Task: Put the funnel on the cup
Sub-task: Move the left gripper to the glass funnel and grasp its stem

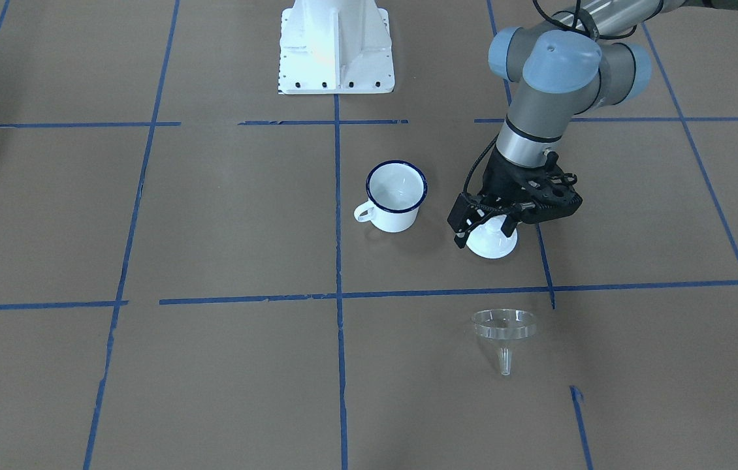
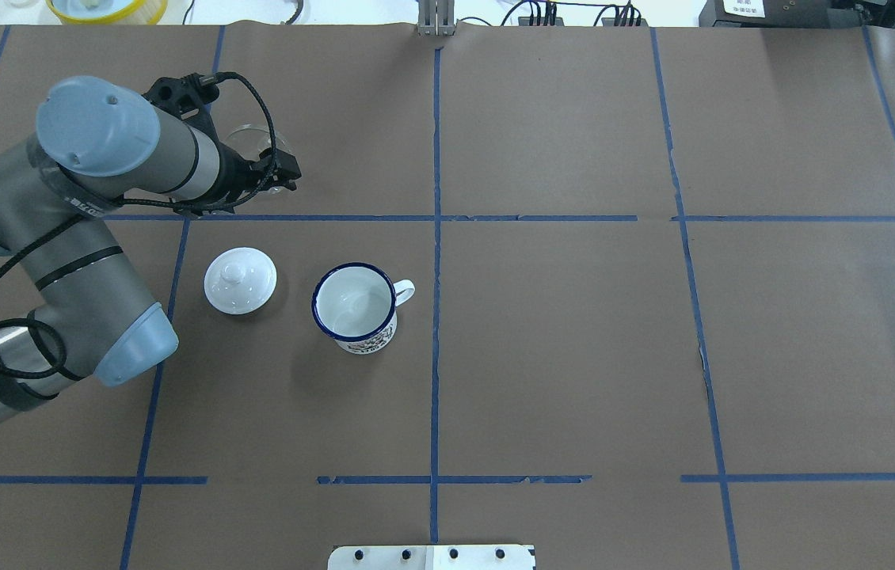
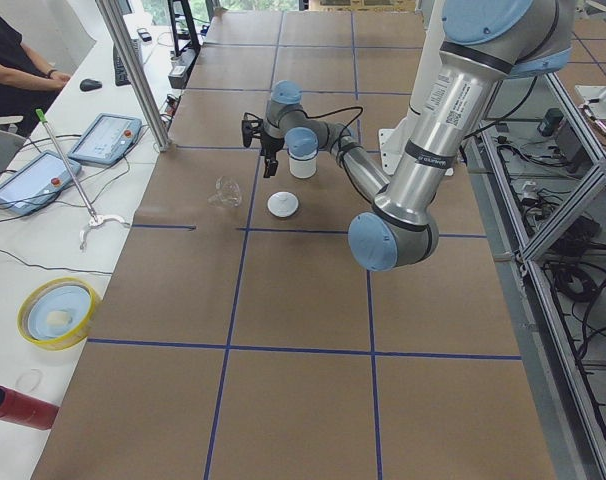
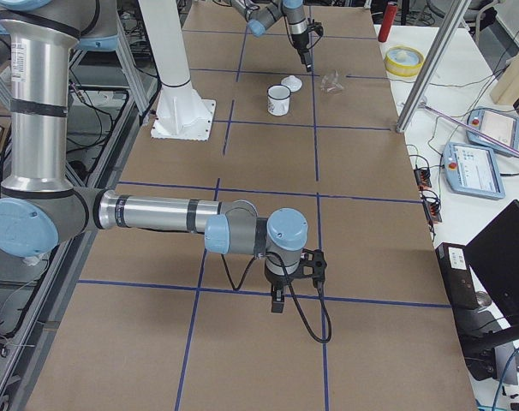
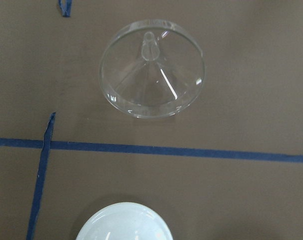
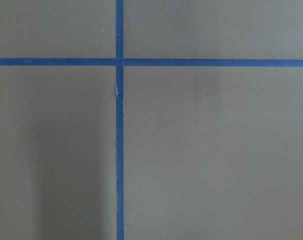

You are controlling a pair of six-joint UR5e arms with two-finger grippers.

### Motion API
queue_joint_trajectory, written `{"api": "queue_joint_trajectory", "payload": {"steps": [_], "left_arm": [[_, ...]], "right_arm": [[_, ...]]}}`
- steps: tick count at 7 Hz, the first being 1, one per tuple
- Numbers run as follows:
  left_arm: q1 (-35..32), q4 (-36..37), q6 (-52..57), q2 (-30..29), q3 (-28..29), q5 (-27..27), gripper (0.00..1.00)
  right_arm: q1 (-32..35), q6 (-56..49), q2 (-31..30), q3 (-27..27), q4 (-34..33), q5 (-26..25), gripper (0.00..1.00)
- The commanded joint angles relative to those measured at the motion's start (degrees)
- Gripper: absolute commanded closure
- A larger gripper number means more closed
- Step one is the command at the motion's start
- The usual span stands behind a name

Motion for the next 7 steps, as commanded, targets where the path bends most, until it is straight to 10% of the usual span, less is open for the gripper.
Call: {"api": "queue_joint_trajectory", "payload": {"steps": [1,6,7], "left_arm": [[0.1,-15.25,-15.6,-1.79,11.28,7.77,0.0],[0.27,-20.12,-21.72,-7.34,23.71,15.62,0.0],[0.27,-20.21,-21.72,-7.43,23.72,15.62,0.19]], "right_arm": [[0.0,0.0,0.05,0.0,0.0,0.0,0.0],[0.0,0.0,-0.03,0.0,0.0,0.0,0.0],[0.0,0.0,-0.03,0.0,0.0,0.0,0.0]]}}
